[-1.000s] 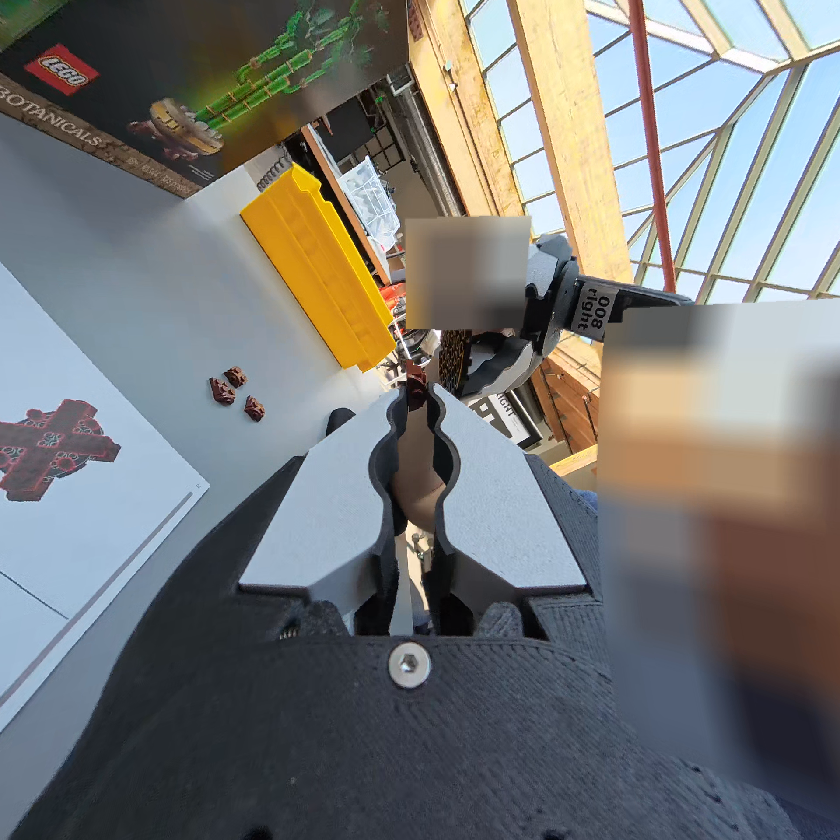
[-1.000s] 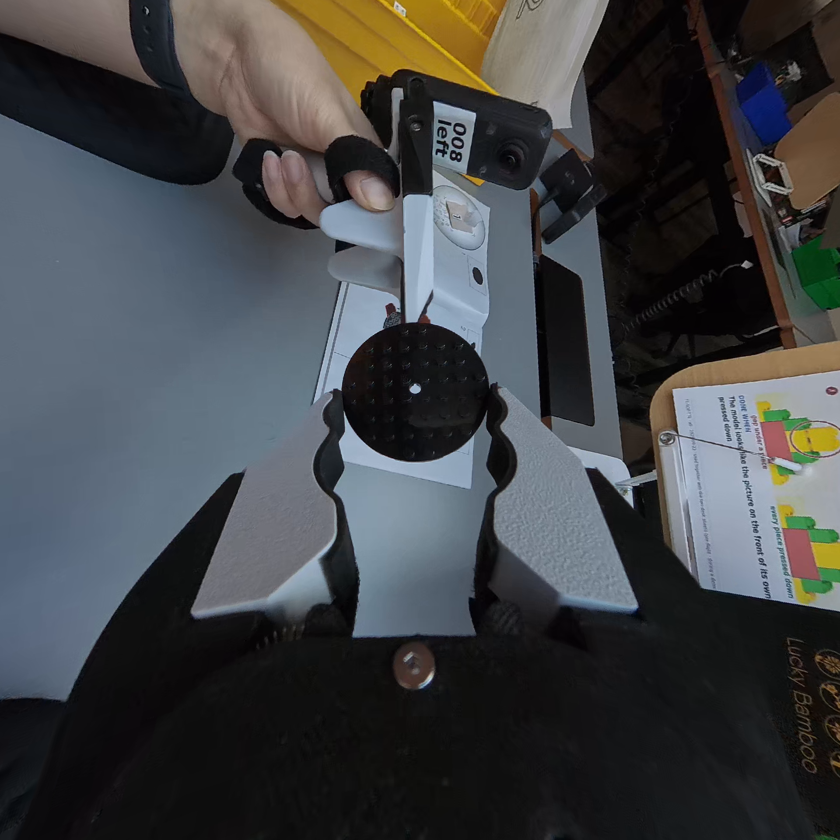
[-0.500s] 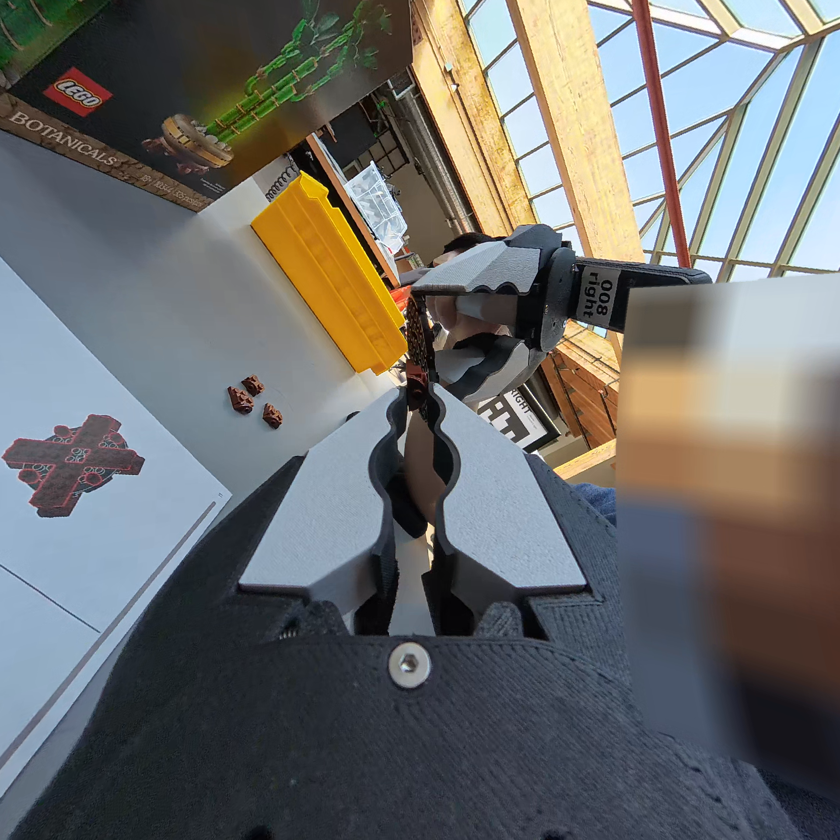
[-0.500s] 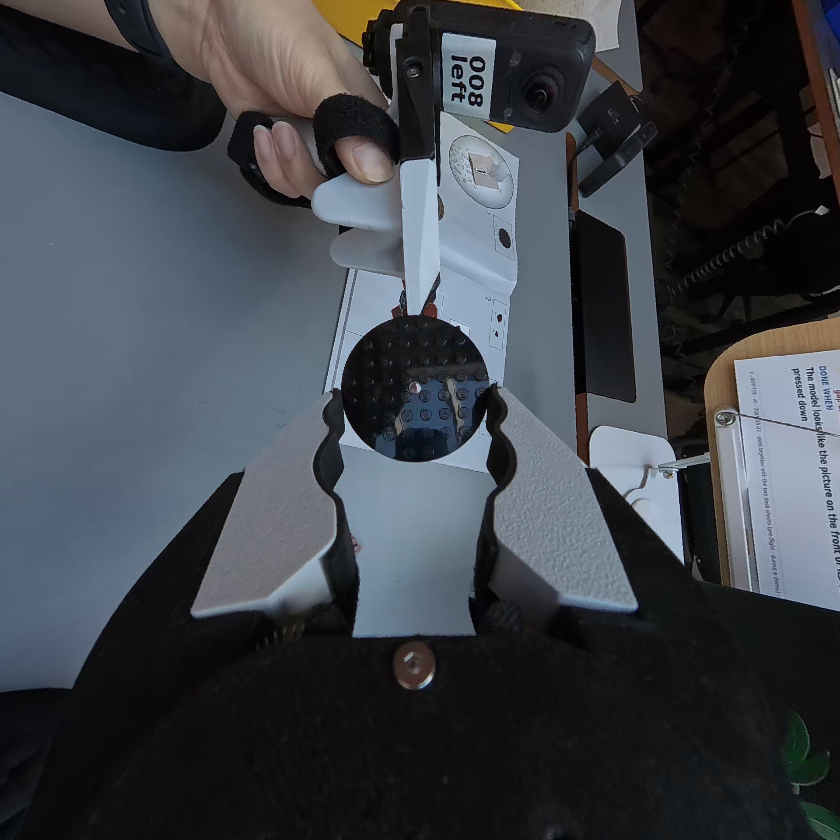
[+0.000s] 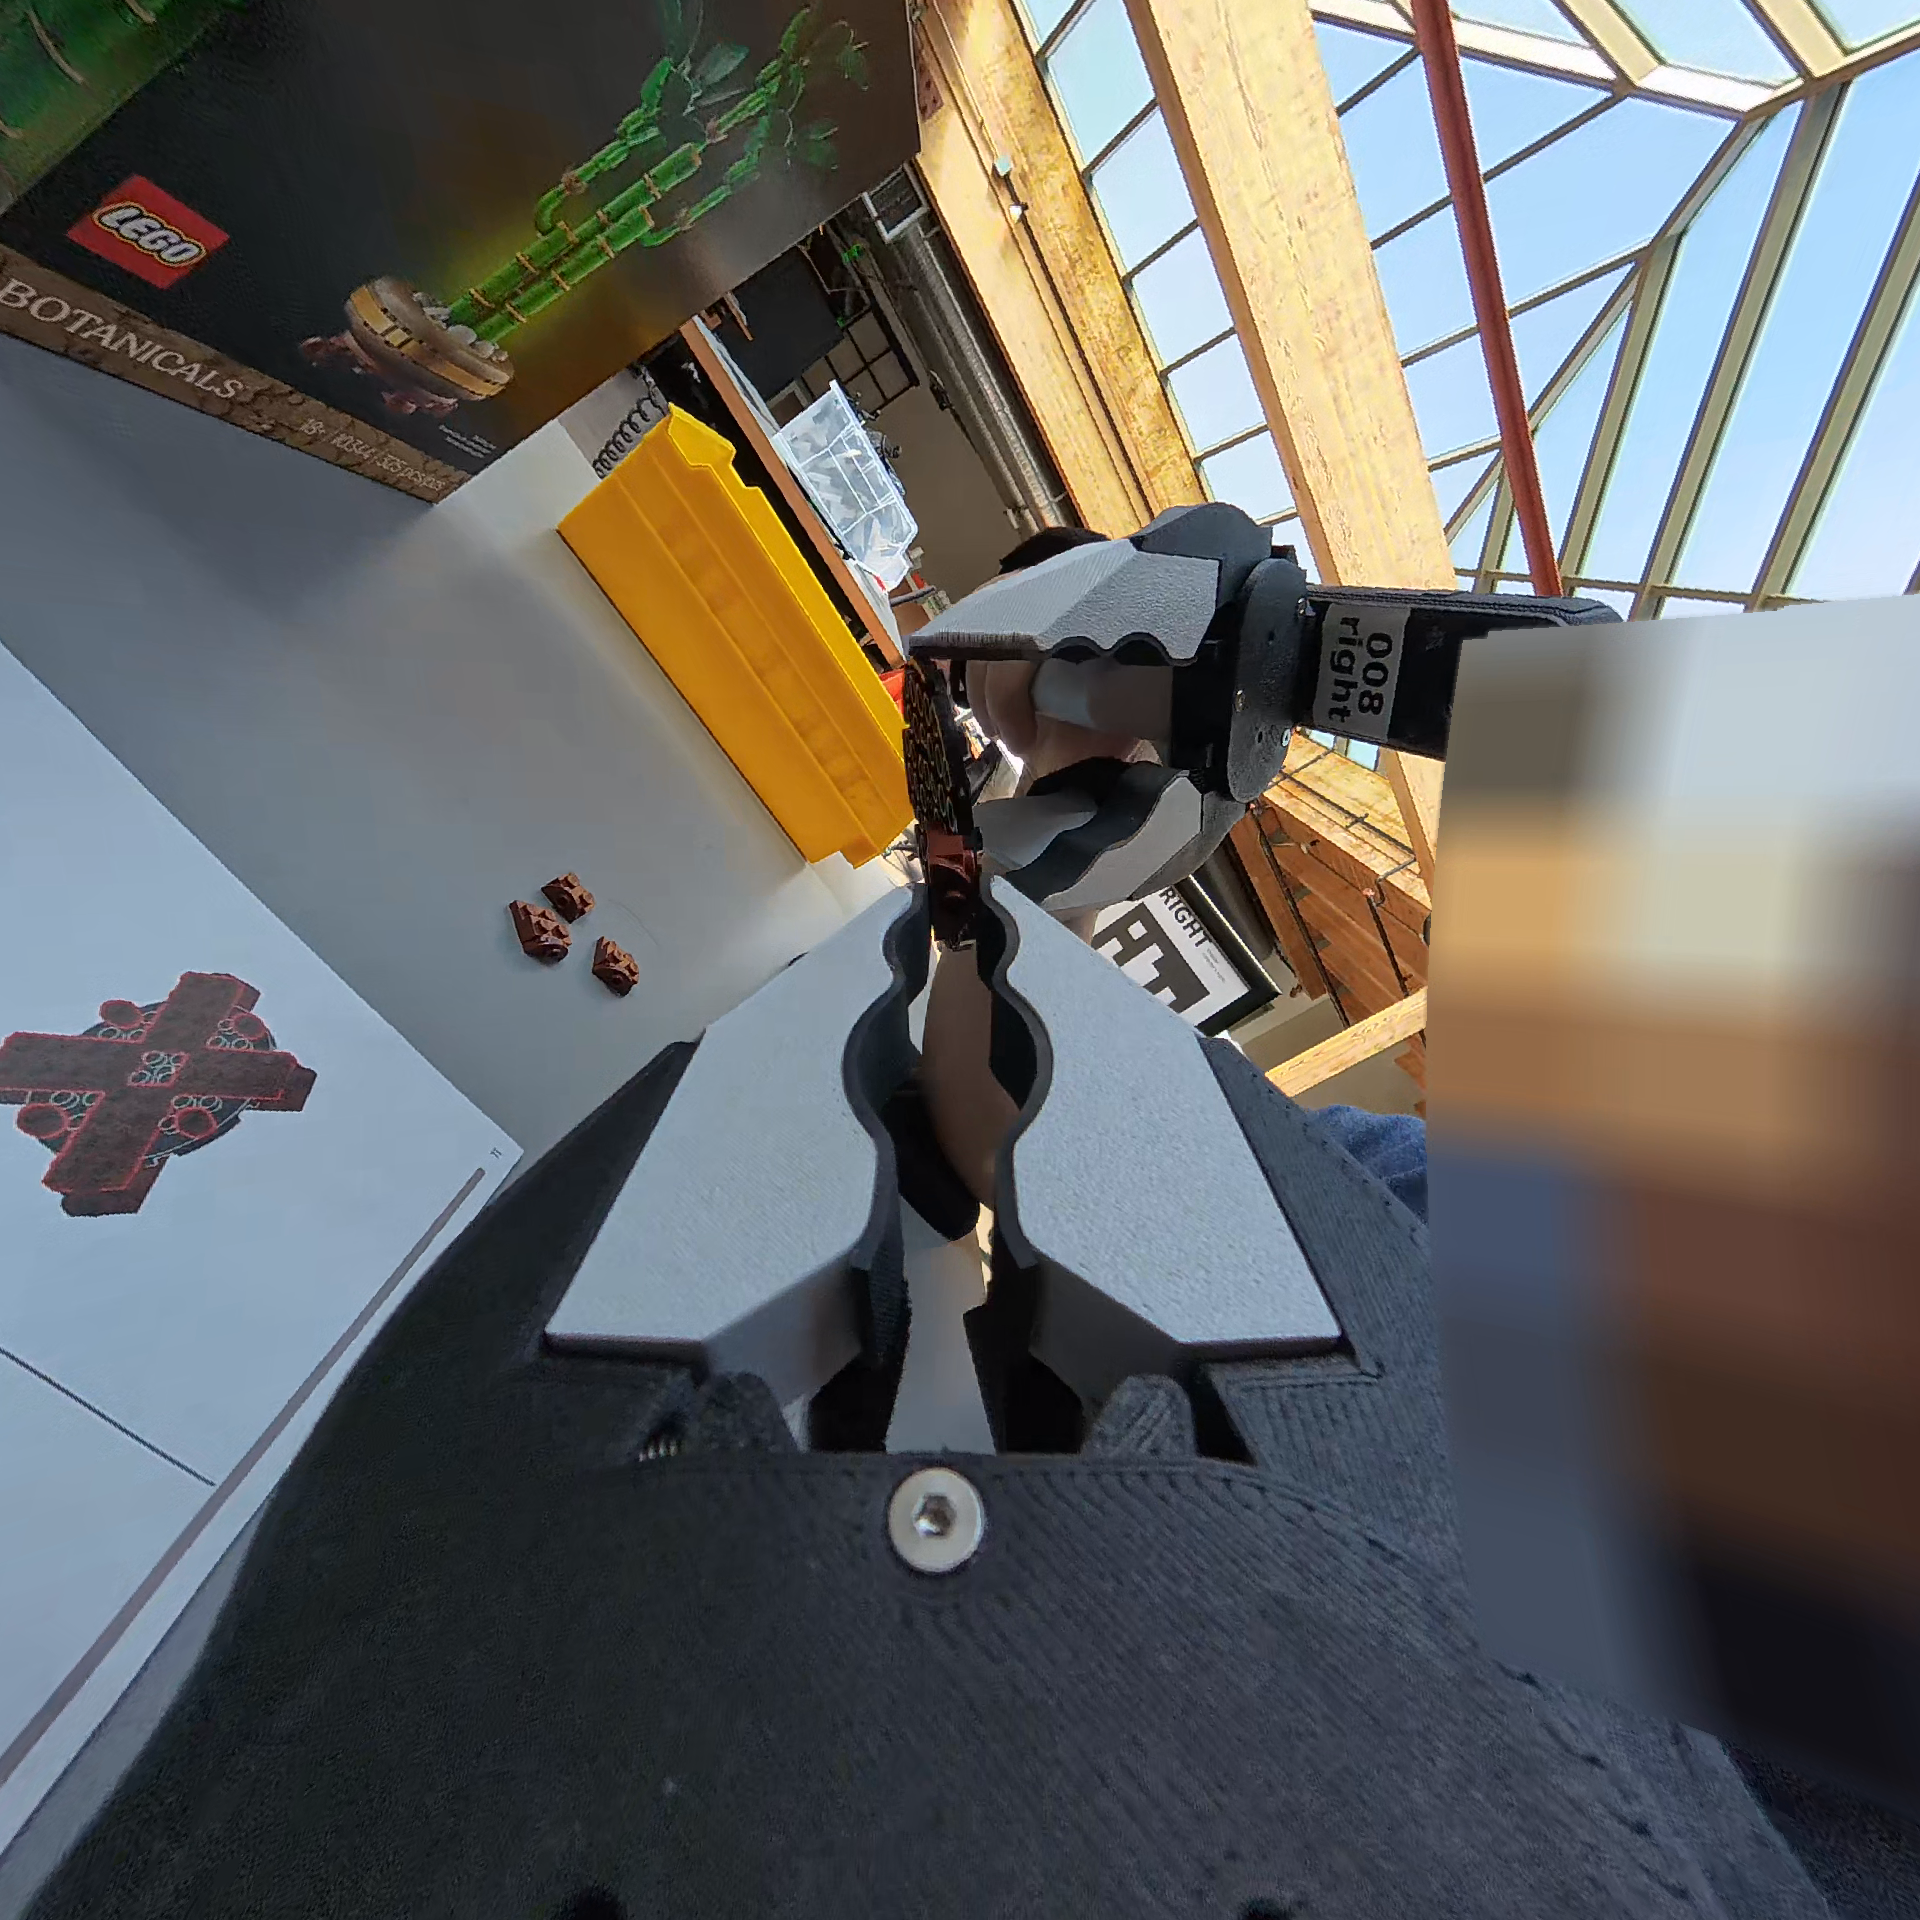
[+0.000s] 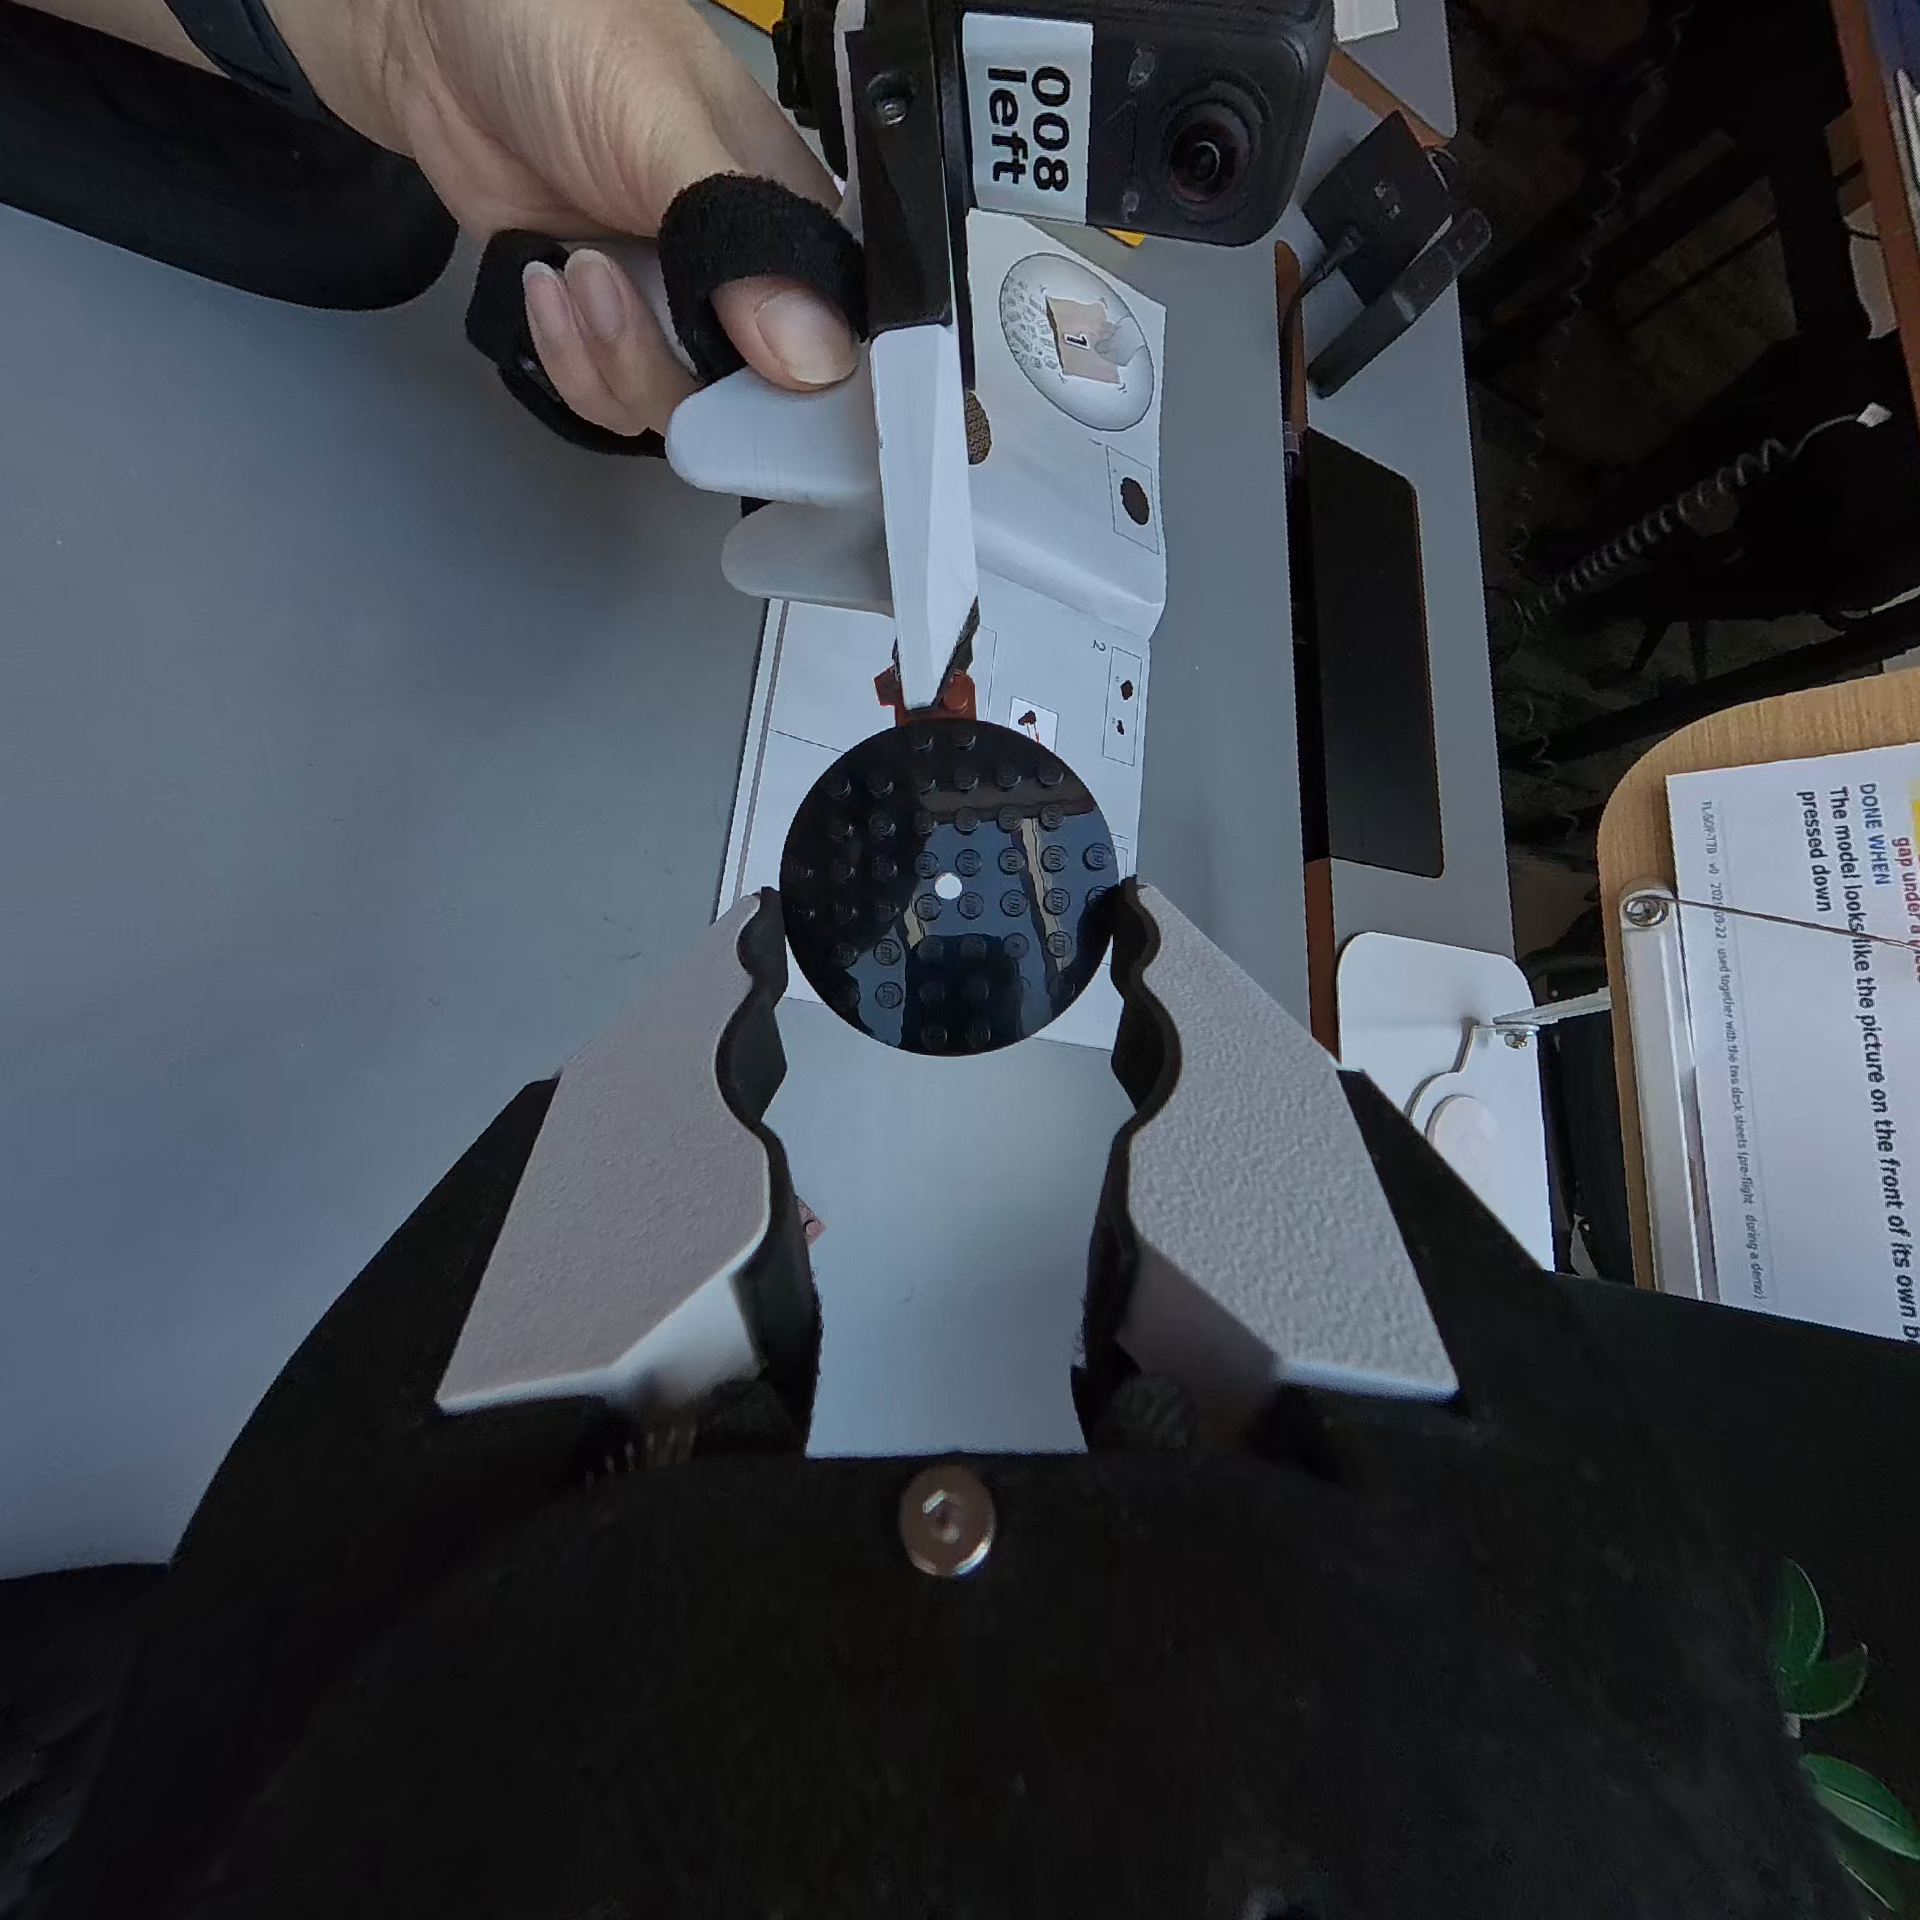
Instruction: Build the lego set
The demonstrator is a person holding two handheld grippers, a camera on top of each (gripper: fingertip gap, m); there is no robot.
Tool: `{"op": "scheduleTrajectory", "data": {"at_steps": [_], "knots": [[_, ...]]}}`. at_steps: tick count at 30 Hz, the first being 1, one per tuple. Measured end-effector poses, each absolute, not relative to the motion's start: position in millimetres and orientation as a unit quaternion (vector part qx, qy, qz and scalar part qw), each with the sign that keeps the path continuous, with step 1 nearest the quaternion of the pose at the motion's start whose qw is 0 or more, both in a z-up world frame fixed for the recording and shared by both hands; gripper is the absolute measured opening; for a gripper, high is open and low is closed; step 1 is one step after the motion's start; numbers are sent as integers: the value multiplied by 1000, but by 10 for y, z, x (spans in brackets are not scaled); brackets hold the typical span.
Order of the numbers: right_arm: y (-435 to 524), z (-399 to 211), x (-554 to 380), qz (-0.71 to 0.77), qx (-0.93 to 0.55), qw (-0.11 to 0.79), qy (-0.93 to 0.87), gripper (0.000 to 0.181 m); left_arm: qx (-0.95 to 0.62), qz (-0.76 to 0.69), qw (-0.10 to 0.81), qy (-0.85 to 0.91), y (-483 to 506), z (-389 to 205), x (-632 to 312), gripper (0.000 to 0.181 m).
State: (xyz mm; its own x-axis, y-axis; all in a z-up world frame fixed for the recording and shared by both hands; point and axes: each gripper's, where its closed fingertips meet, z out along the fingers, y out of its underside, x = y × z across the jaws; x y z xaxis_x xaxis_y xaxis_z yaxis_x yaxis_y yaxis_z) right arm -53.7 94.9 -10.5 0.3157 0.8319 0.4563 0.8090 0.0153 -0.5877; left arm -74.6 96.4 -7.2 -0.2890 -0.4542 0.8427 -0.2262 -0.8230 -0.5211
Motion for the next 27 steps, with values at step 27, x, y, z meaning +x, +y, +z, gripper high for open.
{"op": "scheduleTrajectory", "data": {"at_steps": [27], "knots": [[984, -306, -468, -100, -729, 329, -592, 63, -615, -721, 116, 298, 1000, -257, -683, 6]]}}
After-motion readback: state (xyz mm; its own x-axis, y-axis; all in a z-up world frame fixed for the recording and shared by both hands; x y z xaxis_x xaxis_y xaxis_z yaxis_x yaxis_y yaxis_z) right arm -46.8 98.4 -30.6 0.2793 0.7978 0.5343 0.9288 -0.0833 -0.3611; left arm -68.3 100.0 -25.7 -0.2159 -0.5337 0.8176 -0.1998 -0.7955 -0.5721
